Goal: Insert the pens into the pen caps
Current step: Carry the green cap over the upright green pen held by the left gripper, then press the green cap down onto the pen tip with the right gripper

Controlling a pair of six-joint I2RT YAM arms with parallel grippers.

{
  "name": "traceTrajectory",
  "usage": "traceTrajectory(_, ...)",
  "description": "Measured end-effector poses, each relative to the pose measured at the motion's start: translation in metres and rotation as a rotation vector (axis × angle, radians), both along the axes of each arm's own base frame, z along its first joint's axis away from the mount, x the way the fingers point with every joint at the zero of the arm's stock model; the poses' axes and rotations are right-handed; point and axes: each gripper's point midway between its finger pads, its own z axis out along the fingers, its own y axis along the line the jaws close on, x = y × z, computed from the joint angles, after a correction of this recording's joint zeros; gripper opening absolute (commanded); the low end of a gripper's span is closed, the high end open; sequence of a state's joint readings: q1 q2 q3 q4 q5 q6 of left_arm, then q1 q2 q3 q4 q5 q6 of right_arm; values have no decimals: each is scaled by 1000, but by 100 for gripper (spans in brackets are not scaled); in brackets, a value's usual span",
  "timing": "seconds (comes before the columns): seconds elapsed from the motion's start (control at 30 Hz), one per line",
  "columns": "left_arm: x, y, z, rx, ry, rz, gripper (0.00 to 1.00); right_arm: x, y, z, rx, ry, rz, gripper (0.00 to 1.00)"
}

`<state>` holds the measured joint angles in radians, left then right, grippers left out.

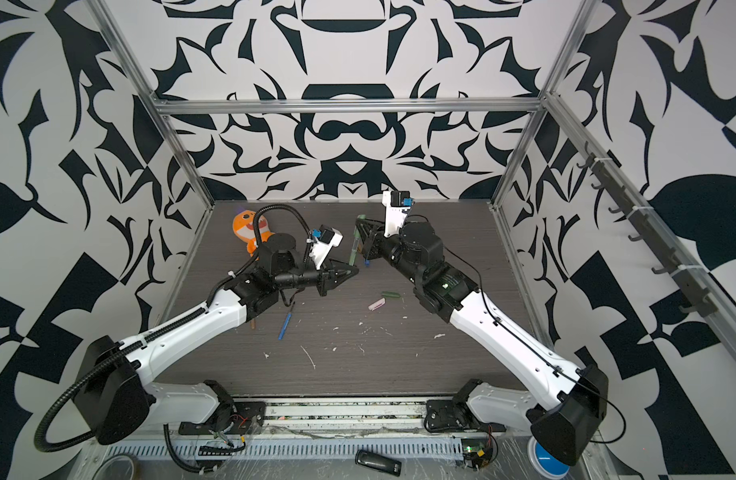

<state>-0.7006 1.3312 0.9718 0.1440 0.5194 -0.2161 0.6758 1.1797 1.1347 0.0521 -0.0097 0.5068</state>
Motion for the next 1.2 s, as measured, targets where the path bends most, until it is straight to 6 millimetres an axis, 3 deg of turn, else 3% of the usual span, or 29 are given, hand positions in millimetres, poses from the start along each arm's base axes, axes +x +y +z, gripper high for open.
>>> traceTrajectory(0.77, -4, 3, -8, -17, 1, 9, 0, -13, 6, -24, 39, 87, 66, 3)
traceTrajectory(1.0, -9, 11, -6, -29, -3, 35, 0, -22, 16, -23, 52, 84, 128, 6)
traceTrajectory(1.2, -9, 12, -10, -29, 25, 50, 0, -26, 23, -37, 11, 86, 155, 8)
